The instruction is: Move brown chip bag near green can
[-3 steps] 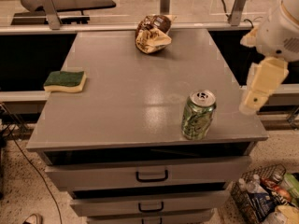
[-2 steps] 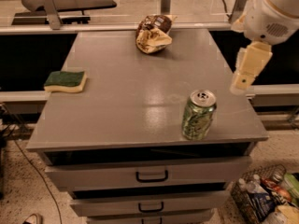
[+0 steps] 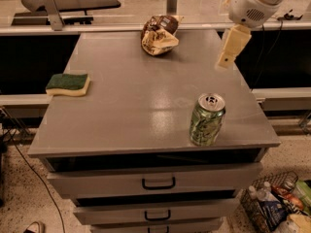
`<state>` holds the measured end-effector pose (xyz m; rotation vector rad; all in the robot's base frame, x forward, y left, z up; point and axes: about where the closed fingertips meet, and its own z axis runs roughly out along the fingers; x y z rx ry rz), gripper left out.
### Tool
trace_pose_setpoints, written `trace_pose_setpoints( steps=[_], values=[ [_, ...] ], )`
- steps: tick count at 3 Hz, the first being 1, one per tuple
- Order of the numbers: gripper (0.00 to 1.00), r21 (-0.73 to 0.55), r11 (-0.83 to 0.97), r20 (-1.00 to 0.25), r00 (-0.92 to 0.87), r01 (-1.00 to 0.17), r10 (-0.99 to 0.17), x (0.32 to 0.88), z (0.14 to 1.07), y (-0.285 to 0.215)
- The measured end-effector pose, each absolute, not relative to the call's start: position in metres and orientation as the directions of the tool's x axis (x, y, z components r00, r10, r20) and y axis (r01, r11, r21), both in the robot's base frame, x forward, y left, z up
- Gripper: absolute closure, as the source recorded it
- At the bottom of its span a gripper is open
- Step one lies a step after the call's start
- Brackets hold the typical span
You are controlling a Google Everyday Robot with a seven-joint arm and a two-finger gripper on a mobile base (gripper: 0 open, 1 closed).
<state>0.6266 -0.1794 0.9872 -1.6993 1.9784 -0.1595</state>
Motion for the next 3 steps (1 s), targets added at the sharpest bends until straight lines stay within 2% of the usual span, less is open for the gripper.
trace_pose_setpoints(
  steps=[1,3],
  values=[
    [0.00,-0.444,0.346,-0.454,-0.125,-0.827,-0.882,0.6695,0.9823,-0.1646],
    [0.00,-0.438,0.361,-0.467,-0.135,-0.823,-0.874,0.6730,0.9779,-0.1609]
  ],
)
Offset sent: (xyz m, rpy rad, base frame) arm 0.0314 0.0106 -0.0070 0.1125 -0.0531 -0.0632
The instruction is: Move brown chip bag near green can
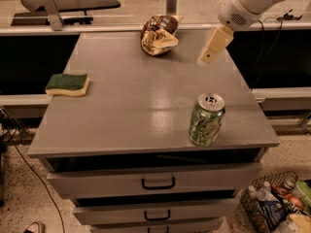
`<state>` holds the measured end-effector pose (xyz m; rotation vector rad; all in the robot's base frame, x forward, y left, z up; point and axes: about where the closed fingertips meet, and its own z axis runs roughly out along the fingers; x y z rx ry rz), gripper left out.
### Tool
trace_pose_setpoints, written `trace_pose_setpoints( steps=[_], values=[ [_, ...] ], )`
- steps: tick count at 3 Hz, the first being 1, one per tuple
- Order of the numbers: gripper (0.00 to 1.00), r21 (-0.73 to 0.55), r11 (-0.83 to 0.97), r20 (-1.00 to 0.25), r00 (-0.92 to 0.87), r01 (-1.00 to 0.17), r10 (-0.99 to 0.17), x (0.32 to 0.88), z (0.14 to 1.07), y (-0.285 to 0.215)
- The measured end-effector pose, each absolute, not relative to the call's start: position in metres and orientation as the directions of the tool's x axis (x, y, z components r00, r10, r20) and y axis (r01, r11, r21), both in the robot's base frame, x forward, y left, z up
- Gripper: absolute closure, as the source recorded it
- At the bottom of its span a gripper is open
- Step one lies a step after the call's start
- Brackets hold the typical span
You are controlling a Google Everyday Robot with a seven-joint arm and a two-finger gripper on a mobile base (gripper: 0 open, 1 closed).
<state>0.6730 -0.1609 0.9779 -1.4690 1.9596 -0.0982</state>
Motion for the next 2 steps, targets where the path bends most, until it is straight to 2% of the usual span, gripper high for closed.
trace_pose_setpoints(
  steps=[1,2],
  values=[
    [0.00,-0.421,0.440,-0.521,-0.185,-0.793,-0.833,0.693,0.964,-0.150],
    [0.00,-0.375,0.581,-0.613,-0.278,-0.722,-0.740,0.735,0.937,-0.133]
  ],
)
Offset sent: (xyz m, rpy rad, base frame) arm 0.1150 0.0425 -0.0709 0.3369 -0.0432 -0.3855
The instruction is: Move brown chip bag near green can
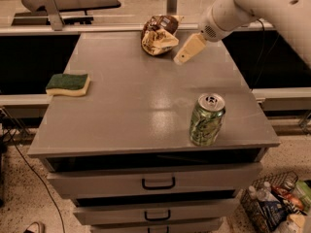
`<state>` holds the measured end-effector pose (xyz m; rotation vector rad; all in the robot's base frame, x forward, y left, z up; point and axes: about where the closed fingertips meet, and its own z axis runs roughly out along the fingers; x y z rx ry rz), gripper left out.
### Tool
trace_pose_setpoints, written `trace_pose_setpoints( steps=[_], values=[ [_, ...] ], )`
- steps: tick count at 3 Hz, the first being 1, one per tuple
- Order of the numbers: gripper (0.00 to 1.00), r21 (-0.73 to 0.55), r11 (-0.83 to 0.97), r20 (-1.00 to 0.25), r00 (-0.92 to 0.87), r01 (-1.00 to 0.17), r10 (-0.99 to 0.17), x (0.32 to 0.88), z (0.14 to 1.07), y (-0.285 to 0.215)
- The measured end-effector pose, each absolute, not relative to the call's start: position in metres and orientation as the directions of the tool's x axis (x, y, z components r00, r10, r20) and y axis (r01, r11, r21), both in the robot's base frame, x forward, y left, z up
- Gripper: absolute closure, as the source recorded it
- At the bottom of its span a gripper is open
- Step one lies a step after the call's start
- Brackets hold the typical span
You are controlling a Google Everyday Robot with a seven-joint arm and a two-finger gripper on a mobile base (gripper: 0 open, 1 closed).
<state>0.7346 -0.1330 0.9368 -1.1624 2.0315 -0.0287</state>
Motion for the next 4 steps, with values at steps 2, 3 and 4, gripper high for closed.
trace_pose_setpoints(
  steps=[2,3,4],
  values=[
    [0.00,-0.277,0.775,-0.750,-0.377,-0.568,-0.544,0.798,0.914,-0.100],
    [0.00,-0.214,0.830,-0.799,-0.397,-0.515,-0.452,0.824,0.905,-0.092],
    [0.00,-0.166,0.852,-0.829,-0.397,-0.496,-0.393,0.845,0.895,-0.084]
  ],
)
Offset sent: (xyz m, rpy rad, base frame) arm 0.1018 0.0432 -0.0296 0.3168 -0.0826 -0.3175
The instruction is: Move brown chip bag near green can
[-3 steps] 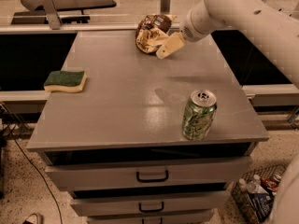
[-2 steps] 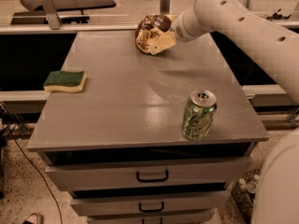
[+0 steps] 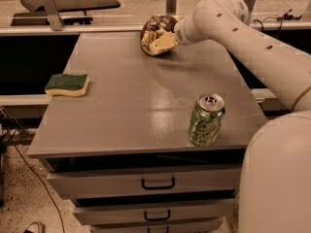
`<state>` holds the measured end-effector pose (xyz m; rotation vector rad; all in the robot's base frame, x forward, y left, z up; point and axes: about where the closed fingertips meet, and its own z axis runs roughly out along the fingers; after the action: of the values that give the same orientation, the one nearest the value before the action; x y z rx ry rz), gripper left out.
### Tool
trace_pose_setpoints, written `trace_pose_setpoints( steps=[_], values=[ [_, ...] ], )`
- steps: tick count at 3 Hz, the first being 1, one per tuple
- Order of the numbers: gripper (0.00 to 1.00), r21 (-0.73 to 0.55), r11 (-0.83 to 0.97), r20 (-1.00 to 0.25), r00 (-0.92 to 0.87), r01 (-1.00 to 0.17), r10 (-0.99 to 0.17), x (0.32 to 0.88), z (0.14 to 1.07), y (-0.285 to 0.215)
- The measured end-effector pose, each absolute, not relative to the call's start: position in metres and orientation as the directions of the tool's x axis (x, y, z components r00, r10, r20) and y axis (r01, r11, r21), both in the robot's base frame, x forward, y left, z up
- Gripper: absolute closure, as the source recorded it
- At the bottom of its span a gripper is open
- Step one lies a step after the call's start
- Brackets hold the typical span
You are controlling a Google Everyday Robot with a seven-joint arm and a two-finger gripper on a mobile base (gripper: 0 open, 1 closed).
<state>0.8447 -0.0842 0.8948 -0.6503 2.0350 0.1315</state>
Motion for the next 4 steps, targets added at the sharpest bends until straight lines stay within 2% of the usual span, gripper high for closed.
trace_pose_setpoints(
  steps=[1,2,3,4],
  values=[
    [0.00,-0.129,0.856,-0.848,-0.391,-0.501,-0.357,0.864,0.884,-0.080],
    [0.16,-0.105,0.853,-0.859,-0.386,-0.511,-0.336,0.877,0.877,-0.076],
    [0.41,-0.089,0.850,-0.868,-0.378,-0.520,-0.322,0.882,0.871,-0.077],
    [0.70,-0.104,0.842,-0.876,-0.353,-0.529,-0.330,0.877,0.876,-0.083]
  ],
)
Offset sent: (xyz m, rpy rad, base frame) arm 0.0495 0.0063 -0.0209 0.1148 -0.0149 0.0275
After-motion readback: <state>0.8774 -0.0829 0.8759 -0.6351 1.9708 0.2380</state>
